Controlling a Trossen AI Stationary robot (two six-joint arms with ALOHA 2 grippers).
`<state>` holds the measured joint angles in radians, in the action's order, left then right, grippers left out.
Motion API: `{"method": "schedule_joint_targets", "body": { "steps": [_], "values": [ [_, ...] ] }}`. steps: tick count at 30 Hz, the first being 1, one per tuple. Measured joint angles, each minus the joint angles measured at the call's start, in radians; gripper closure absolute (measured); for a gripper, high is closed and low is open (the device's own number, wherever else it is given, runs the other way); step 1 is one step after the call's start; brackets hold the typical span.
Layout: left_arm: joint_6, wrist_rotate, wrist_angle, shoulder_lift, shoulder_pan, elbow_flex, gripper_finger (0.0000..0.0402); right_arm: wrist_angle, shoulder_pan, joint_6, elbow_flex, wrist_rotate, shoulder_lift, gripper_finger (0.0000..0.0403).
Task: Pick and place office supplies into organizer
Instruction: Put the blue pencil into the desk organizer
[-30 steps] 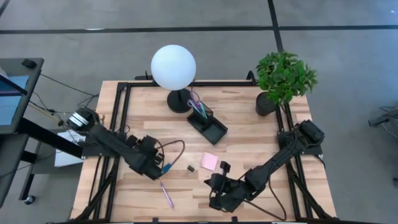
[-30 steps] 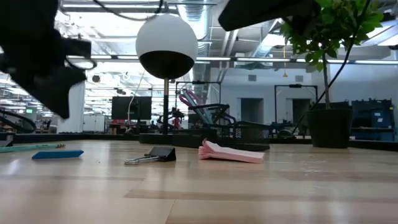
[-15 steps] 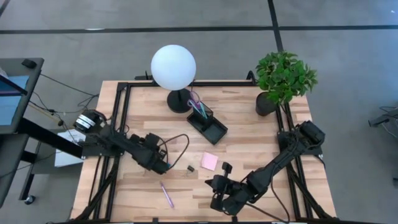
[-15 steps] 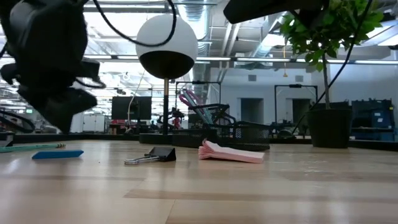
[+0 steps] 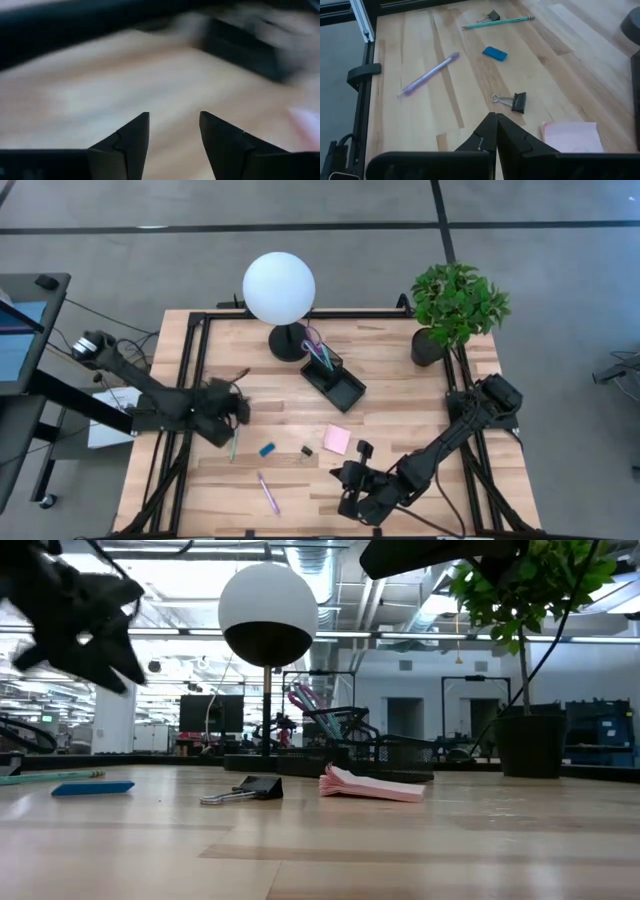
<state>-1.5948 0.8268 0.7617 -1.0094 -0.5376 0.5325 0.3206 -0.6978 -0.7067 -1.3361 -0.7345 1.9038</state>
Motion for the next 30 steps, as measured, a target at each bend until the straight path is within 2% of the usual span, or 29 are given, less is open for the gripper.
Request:
{"method": "schedule_joint_targets", "body": {
  "steps": [1,3,5,6,8,13,16,18,22,30],
  "values": [
    [0.102,-0.017,-0.176,0.025,-0.007,-0.069,0.0232,0.0,0.003,0.0,0.0,0.0,0.0,0.0403],
    [0.26,-0.117,-0.462,0.05,-0.005,-0.187,0.0232,0.0,0.01,0.0,0.0,0.0,0.0,0.0403],
    [0.32,-0.228,-0.616,0.061,0.004,-0.26,0.0232,0.0,0.017,0.004,0.0,0.0,0.0,0.0403],
    [0.327,-0.273,-0.641,0.062,0.01,-0.277,0.0232,0.001,0.02,0.005,0.0,0.0,0.0,0.0403],
    [0.331,-0.325,-0.61,0.063,0.021,-0.291,0.0232,0.003,0.028,0.005,0.0,0.0,0.0,0.0403],
    [0.316,-0.319,-0.344,0.063,0.051,-0.242,0.0232,0.0,0.047,0.005,0.0,0.001,0.0,0.0403],
    [0.24,-0.331,-0.152,0.063,0.069,-0.192,0.0232,0.0,0.055,0.006,0.0,0.003,0.0,0.0403],
    [0.166,-0.333,-0.084,0.063,0.079,-0.179,0.0232,-0.001,0.061,0.006,0.0,0.003,0.0,0.0403],
    [0.16,-0.344,-0.078,0.057,0.08,-0.179,0.0232,-0.001,0.073,0.007,0.0,0.003,0.0,0.0403],
    [0.156,-0.319,-0.132,-0.047,0.082,-0.179,0.0233,-0.001,0.078,0.007,0.0,0.003,0.0,0.0403]
  ]
}}
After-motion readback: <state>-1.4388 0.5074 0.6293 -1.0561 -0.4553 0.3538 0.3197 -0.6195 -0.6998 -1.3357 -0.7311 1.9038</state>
